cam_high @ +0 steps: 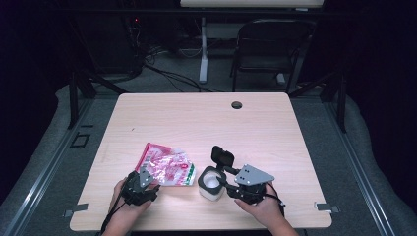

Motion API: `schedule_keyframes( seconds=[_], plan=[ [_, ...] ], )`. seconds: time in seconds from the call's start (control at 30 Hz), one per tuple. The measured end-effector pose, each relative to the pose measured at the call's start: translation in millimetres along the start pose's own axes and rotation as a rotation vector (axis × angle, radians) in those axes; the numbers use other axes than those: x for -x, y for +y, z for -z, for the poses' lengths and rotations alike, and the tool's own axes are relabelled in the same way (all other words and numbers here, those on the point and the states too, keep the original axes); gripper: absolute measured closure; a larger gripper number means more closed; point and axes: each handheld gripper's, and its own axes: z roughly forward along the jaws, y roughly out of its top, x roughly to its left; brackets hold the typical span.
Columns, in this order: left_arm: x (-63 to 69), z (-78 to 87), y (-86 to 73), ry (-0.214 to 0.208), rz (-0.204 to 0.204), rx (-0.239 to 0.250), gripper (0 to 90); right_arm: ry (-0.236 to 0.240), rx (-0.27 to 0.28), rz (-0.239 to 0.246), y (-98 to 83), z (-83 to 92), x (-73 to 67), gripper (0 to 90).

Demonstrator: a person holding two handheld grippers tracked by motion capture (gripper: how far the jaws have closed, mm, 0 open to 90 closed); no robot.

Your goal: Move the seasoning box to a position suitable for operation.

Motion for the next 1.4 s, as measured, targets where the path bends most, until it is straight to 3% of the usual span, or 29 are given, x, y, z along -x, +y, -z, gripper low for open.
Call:
schedule_keyframes(
  seconds=[0.23, 0.7, 0.87, 1.0, 1.13, 1.2, 1.4],
  plan=[
    [3.3, 8.7, -1.3, -0.011, -0.004, 0.011, 40.2, -0.001, 0.014, -0.024, 0.8, 2.4, 2.2, 56.7],
    [-4.2, 25.2, -0.5, 0.011, 0.021, 0.099, 40.3, -0.046, 0.048, -0.077, 3.6, 10.6, 11.5, 54.8],
    [-9.6, 28.7, -1.9, 0.01, 0.061, 0.134, 40.4, -0.064, 0.064, -0.092, 4.6, 14.8, 15.1, 53.7],
    [-11.9, 29.5, -2.6, 0.01, 0.076, 0.146, 40.6, -0.076, 0.102, -0.125, 7.6, 22.7, 20.7, 53.4],
    [-12.3, 27.7, -2.4, 0.009, 0.08, 0.147, 40.6, -0.121, 0.13, -0.155, 9.3, 31.9, 27.6, 53.8],
    [-12.5, 26.8, -2.4, 0.01, 0.079, 0.142, 40.6, -0.14, 0.13, -0.173, 8.6, 34.8, 32.9, 53.6],
    [-12.1, 26.5, -3.4, 0.015, 0.085, 0.148, 40.6, -0.139, 0.114, -0.234, 3.0, 31.4, 44.8, 52.4]
  ],
)
